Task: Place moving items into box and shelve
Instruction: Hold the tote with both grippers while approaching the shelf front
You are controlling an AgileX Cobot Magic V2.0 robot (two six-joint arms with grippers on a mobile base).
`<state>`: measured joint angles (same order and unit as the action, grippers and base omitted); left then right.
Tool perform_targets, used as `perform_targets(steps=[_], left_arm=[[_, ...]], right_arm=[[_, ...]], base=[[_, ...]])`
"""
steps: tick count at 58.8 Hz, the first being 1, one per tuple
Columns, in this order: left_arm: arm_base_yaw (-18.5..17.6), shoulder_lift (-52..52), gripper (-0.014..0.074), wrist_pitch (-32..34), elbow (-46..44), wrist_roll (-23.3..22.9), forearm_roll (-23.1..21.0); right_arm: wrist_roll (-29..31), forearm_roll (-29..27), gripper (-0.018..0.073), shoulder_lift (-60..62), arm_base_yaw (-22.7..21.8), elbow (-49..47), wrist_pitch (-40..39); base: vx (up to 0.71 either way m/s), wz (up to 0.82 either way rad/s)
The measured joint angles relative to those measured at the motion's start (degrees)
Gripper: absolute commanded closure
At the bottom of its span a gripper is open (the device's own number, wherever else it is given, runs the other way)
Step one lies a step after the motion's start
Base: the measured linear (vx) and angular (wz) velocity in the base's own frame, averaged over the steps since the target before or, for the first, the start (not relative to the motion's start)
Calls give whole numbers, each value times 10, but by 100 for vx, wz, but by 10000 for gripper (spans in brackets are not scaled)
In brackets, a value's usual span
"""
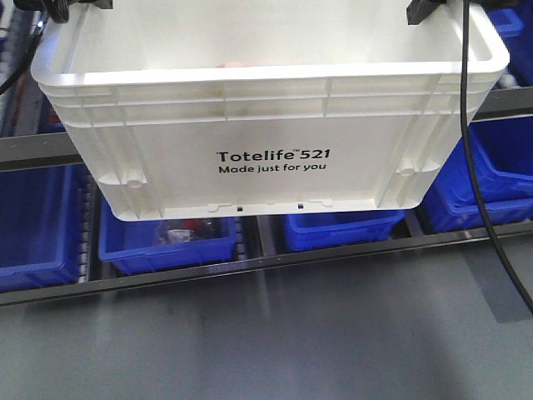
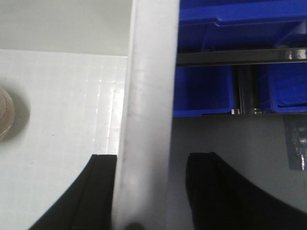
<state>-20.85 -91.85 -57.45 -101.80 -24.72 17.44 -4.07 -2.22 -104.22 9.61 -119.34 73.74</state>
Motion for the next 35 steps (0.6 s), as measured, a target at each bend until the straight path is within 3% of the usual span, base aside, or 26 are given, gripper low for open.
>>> perform_targets(steps=[35], left_arm=[[0,0,594,0,0,0,0]], right_arm=[[0,0,564,0,0,0,0]], base=[[2,37]])
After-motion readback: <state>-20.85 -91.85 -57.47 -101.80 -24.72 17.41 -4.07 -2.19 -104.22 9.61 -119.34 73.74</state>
